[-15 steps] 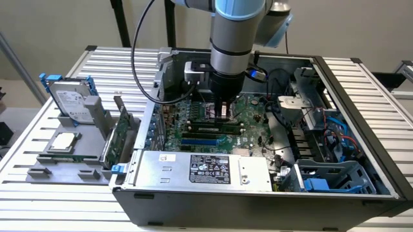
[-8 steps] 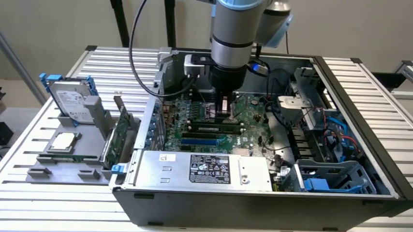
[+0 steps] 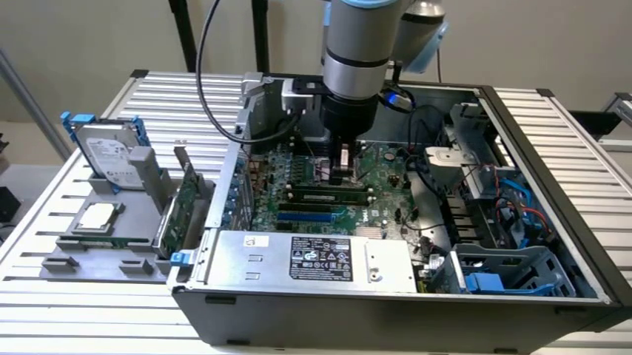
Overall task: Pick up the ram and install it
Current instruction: 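Press down the ram until it locks into place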
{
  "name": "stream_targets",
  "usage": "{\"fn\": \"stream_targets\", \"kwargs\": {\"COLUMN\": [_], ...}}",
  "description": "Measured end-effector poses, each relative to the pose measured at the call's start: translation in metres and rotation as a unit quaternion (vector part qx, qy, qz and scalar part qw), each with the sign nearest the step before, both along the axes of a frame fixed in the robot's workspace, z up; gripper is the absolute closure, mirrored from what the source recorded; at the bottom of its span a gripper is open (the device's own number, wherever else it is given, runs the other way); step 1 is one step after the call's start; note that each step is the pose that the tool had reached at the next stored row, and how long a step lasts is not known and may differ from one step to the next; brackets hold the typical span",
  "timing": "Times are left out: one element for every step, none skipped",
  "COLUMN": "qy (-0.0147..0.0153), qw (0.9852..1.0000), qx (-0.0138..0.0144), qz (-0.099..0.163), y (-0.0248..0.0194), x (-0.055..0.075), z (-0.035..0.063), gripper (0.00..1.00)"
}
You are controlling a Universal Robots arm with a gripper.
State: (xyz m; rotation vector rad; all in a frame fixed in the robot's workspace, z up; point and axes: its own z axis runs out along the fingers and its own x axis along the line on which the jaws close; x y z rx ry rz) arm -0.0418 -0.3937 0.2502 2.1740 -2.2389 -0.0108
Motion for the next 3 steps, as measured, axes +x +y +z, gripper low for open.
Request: {"fn": "stream_targets", "kwargs": {"qy": [0.0000, 0.0000, 0.0000], "qw": [1.0000, 1.0000, 1.0000], "qx": [0.0000, 0.0000, 0.0000], "qz": [0.000, 0.000, 0.000], "y": [0.0000, 0.0000, 0.0000], "x": [0.0000, 0.0000, 0.0000], "z": [0.0000, 0.0000, 0.0000], "gripper": [1.00, 1.00, 1.00]}}
